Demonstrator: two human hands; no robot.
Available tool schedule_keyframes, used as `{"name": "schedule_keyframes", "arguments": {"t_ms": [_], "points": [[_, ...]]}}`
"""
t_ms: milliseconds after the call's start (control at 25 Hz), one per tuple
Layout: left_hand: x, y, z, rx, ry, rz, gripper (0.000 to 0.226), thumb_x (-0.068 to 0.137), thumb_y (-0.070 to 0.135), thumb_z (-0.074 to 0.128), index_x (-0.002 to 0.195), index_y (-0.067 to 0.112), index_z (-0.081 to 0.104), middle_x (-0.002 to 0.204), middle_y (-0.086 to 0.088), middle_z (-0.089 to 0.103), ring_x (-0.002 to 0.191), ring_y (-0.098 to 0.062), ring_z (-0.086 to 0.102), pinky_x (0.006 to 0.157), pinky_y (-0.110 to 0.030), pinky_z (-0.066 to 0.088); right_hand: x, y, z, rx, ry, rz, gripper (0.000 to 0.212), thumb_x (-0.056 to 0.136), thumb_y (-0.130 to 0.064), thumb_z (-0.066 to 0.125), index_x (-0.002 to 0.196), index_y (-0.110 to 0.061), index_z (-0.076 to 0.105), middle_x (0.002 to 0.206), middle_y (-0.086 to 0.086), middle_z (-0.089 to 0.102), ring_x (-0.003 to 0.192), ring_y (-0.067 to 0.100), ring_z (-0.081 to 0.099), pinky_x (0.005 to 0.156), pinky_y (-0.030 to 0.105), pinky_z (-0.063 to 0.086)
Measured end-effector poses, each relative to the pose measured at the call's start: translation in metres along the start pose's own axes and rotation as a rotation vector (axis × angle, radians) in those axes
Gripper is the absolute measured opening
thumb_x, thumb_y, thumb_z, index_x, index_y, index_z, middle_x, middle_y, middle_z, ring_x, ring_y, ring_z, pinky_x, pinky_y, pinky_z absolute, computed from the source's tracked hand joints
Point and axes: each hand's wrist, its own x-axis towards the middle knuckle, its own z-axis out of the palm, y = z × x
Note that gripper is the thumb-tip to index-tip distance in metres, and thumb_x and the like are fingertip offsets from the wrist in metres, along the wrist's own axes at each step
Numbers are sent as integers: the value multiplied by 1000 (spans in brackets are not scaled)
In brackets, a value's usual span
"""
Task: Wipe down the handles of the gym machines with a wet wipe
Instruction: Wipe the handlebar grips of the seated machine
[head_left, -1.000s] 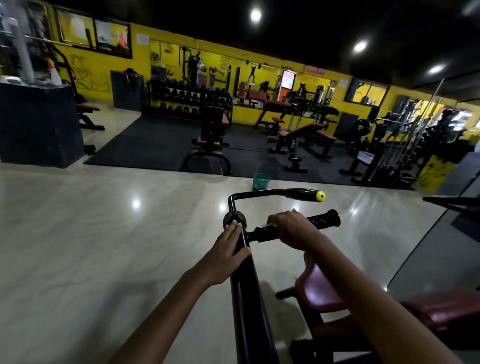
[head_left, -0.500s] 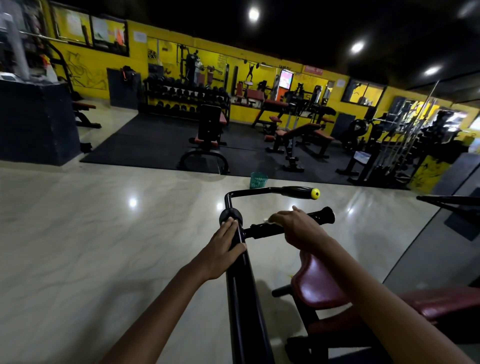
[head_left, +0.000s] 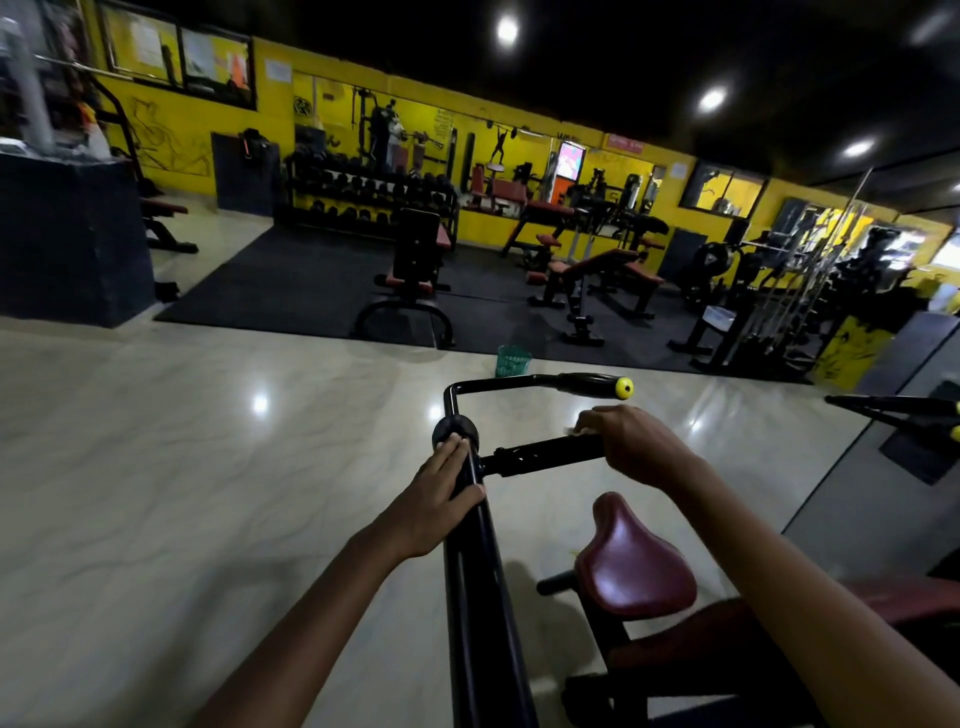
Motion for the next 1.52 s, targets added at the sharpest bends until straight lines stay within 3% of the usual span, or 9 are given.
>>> {"name": "schedule_keyframes", "arguments": {"t_ms": [80, 240, 360, 640, 880, 1000, 1120, 1320, 1520], "points": [[-1, 1, 0, -8, 0, 0, 65, 97, 34, 46, 152, 22, 12, 159, 10, 0, 145, -3, -2, 113, -21, 4, -2, 8, 0, -54, -7, 59, 22, 86, -3, 48, 102, -9, 62, 98, 7, 66, 86, 30, 62, 69, 39, 49], [0, 0, 0, -1, -3, -5, 65, 97, 35, 46, 152, 22, 12, 159, 10, 0, 145, -4, -2, 116, -25, 5, -8, 3, 6, 73, 0, 7, 35, 79, 4, 45, 102, -14, 65, 98, 5, 67, 82, 32, 63, 67, 45, 51], [0, 0, 0, -4, -1, -7, 66, 97, 35, 46, 152, 22, 13, 159, 10, 0, 145, -3, -1, 115, -24, 5, -11, 14, 0, 85, 51, -2, 22, 83, 0, 50, 95, -12, 65, 94, 8, 68, 77, 34, 64, 64, 45, 51], [-1, 2, -1, -3, -3, -5, 66, 97, 34, 46, 152, 22, 12, 159, 9, -1, 145, -3, -2, 113, -22, 5, -2, -2, 8, -157, -4, 188, 18, 90, -8, 44, 98, -12, 59, 97, 6, 64, 91, 29, 61, 91, 38, 40], [-1, 3, -2, 2, -6, -10, 66, 97, 35, 46, 152, 23, 12, 159, 10, -1, 145, -3, -1, 113, -22, 5, 22, -70, 28, -44, -31, 49, 21, 91, -5, 45, 106, -10, 59, 99, 7, 66, 89, 24, 62, 101, 40, 38], [-1, 1, -1, 6, -6, -8, 66, 97, 37, 45, 152, 24, 11, 159, 11, -1, 145, -3, -1, 112, -23, 6, 11, -80, 40, 6, 111, -111, 28, 85, 1, 50, 108, -8, 63, 96, 10, 68, 84, 28, 62, 82, 40, 50], [-1, 0, 0, -3, 0, -3, 66, 97, 36, 46, 152, 23, 11, 159, 11, -1, 145, -2, -2, 111, -20, 4, -6, -67, 54, 1, 266, -210, 30, 84, -1, 58, 113, -10, 63, 100, 6, 65, 82, 25, 55, 66, 35, 50], [-1, 1, 0, 6, 4, -3, 66, 97, 35, 45, 152, 23, 11, 159, 11, 0, 145, -2, -3, 111, -20, 4, -20, -70, 70, -8, 255, -179, 33, 84, -3, 58, 115, -12, 54, 103, 3, 52, 83, 22, 50, 48, 32, 45], [-1, 0, 0, -1, -12, -5, 66, 97, 36, 45, 152, 24, 11, 159, 10, -2, 144, -2, -3, 113, -23, 4, -28, -51, 59, 0, 295, -120, 34, 71, 2, 70, 98, -13, 55, 90, 3, 56, 74, 20, 54, 43, 19, 31]]}}
